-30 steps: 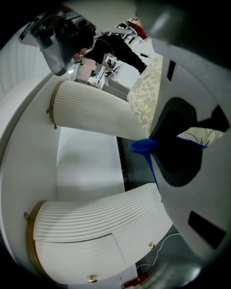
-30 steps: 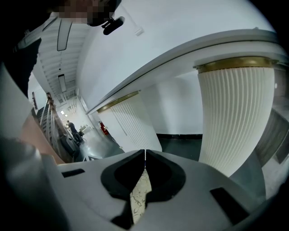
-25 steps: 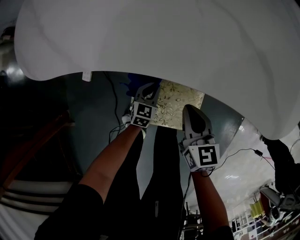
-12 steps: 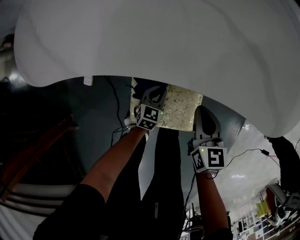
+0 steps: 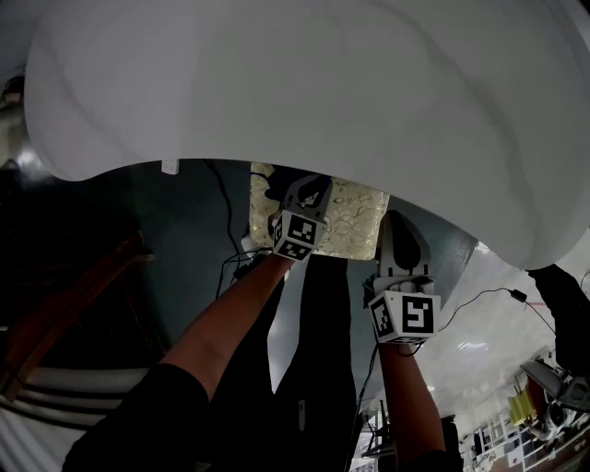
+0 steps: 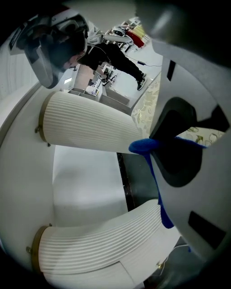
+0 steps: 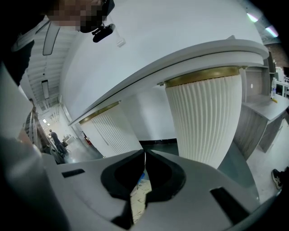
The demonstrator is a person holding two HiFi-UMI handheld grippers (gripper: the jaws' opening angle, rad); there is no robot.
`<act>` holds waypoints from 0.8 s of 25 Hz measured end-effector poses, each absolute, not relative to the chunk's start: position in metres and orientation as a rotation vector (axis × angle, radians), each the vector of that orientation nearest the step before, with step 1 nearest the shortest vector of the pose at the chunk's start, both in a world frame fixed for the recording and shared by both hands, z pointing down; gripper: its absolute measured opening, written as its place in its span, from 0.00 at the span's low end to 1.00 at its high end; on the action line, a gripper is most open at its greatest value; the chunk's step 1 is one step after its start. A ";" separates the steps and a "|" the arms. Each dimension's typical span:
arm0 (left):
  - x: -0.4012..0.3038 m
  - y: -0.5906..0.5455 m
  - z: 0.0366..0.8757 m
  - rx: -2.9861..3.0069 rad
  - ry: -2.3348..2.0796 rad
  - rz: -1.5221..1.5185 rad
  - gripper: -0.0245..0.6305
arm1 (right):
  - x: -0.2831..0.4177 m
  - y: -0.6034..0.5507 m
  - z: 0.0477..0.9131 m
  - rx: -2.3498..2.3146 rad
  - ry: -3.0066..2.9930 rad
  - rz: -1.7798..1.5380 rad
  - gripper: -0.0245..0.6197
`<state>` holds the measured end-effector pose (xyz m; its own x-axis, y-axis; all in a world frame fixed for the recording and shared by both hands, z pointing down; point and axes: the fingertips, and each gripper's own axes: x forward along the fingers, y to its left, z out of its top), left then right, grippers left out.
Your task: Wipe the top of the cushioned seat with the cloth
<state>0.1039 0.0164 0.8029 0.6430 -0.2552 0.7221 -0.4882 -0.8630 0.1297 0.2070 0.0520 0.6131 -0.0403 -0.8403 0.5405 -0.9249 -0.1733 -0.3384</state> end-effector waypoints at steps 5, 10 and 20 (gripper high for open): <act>0.124 0.029 0.802 2.555 -0.584 1.034 0.12 | 0.221 0.059 0.615 2.141 -1.899 1.020 0.10; 0.142 0.043 0.805 2.567 -0.523 1.033 0.12 | 0.227 0.069 0.622 2.144 -1.878 1.032 0.10; 0.172 0.058 0.808 2.530 -0.507 1.020 0.12 | 0.245 0.082 0.633 2.215 -1.814 1.067 0.10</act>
